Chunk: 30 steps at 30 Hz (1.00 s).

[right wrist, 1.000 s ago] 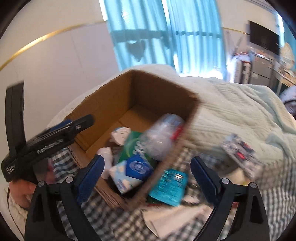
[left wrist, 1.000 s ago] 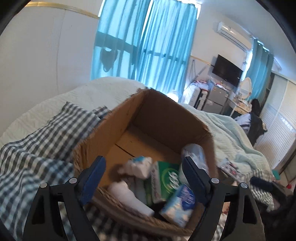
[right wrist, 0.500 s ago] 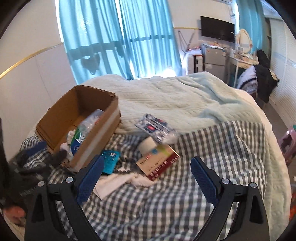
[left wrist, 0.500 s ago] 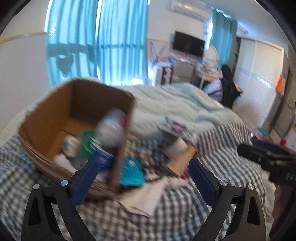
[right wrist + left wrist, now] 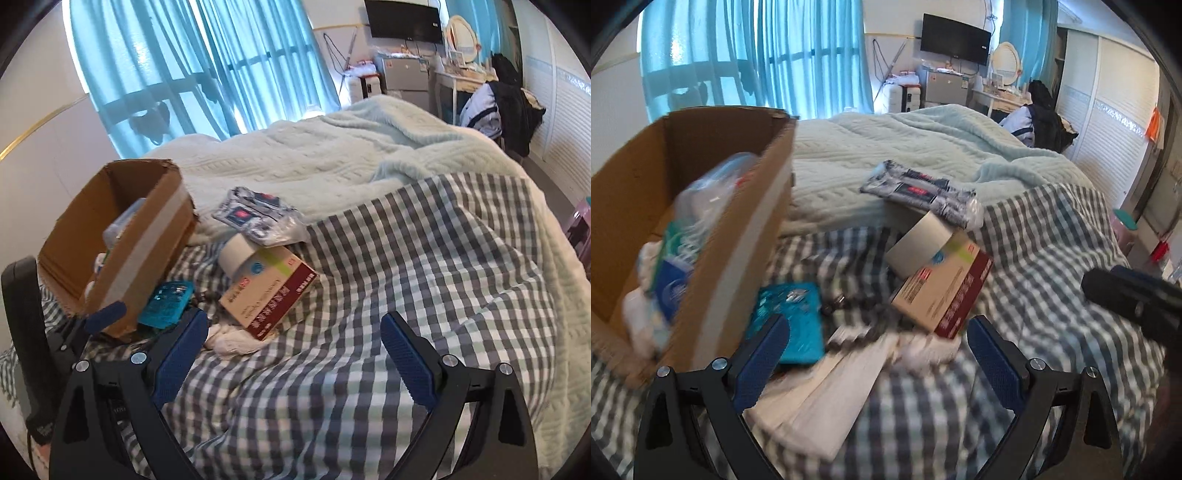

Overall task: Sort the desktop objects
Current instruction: 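Move both tools back toward the capsule box and tape roll, then grasp the white tape roll with the left tool while the right grasps the wrapped bracelet packet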

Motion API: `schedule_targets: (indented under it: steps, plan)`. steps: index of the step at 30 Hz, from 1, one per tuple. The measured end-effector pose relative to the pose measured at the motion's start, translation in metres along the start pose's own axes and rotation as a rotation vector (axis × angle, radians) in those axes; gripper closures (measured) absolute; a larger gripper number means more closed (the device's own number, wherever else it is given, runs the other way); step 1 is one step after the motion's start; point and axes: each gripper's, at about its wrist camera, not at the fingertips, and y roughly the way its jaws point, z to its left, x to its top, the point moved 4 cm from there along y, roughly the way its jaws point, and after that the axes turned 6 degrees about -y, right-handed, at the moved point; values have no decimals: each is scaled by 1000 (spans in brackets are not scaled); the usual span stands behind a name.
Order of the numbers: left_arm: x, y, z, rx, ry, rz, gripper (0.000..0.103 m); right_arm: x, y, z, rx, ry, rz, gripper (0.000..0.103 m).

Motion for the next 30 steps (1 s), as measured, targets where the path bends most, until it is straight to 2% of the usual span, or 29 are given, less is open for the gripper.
schedule_targets:
  steps: [6,9,11,12,13,15,17,18,20,26,30]
  plan:
    - [22,47,-14,-29,7,17,4,22,29,-20,-9,2,1,8]
    - [30,70,-17,-47,23,51,4,32,40,-31,-7,26,-7,8]
    - [35,82,-18,-66,22,65,7,32,46,-36,5,47,-5,8]
    - [38,87,-18,-83,23,71,16,32,50,-38,11,50,3,8]
    - [40,91,-19,-95,29,79,31,31,53,-39,13,49,14,8]
    - [42,96,-22,-134,51,101,52,28,59,-40,11,47,34,8]
    - [42,89,-23,-138,86,64,58,26,62,-41,6,51,44,8]
    - [40,84,-24,-132,109,46,65,26,62,-41,3,50,45,8]
    - [37,77,-20,-130,112,56,68,27,60,-38,-6,43,45,8]
    - [38,43,13,-120,-21,37,74,39,53,-15,-15,-24,25,8]
    - [39,30,36,-88,-103,23,79,53,63,6,32,-68,18,8]
